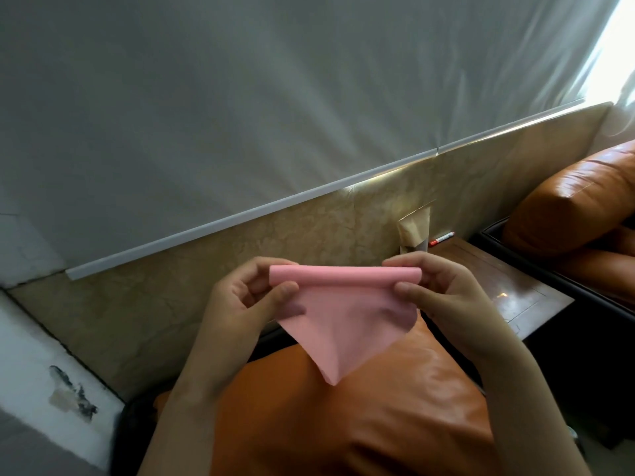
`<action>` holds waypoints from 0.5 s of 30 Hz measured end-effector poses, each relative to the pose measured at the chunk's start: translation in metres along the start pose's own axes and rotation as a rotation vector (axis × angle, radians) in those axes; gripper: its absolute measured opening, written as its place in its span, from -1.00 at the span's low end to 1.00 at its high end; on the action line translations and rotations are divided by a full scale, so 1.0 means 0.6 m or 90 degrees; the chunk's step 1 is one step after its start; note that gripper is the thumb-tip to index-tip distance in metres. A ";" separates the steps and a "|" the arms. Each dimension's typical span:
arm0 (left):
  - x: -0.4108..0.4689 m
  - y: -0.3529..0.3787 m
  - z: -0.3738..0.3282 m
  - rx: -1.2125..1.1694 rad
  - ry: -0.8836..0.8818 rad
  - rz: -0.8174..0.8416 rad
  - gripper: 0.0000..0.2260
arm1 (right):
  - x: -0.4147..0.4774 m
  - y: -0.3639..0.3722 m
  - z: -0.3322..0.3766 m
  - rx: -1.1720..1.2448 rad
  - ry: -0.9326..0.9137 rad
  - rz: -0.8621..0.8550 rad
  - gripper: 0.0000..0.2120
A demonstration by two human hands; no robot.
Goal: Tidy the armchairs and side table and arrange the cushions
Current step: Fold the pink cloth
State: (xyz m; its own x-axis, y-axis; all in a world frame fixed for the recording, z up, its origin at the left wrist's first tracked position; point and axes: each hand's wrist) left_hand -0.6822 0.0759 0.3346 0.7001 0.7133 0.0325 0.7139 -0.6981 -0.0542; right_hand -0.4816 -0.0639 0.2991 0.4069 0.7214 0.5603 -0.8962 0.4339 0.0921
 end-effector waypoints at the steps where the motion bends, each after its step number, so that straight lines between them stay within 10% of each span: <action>1: 0.000 0.002 -0.001 0.005 0.009 0.002 -0.80 | 0.000 0.001 -0.002 0.003 -0.004 -0.002 -0.80; 15: 0.000 -0.001 0.007 -0.025 0.011 -0.022 -0.84 | -0.001 0.005 -0.013 0.072 0.012 -0.001 -0.75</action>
State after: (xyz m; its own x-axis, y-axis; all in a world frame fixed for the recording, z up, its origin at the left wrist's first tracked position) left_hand -0.6828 0.0765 0.3304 0.6752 0.7358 0.0514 0.7372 -0.6755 -0.0143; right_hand -0.4834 -0.0587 0.2924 0.4113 0.7312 0.5442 -0.9090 0.3728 0.1861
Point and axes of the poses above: each hand's wrist, its own x-axis towards the middle knuckle, its own y-axis out of the palm, z = x × y, and after that the axes turned 15 degrees about -y, right-handed
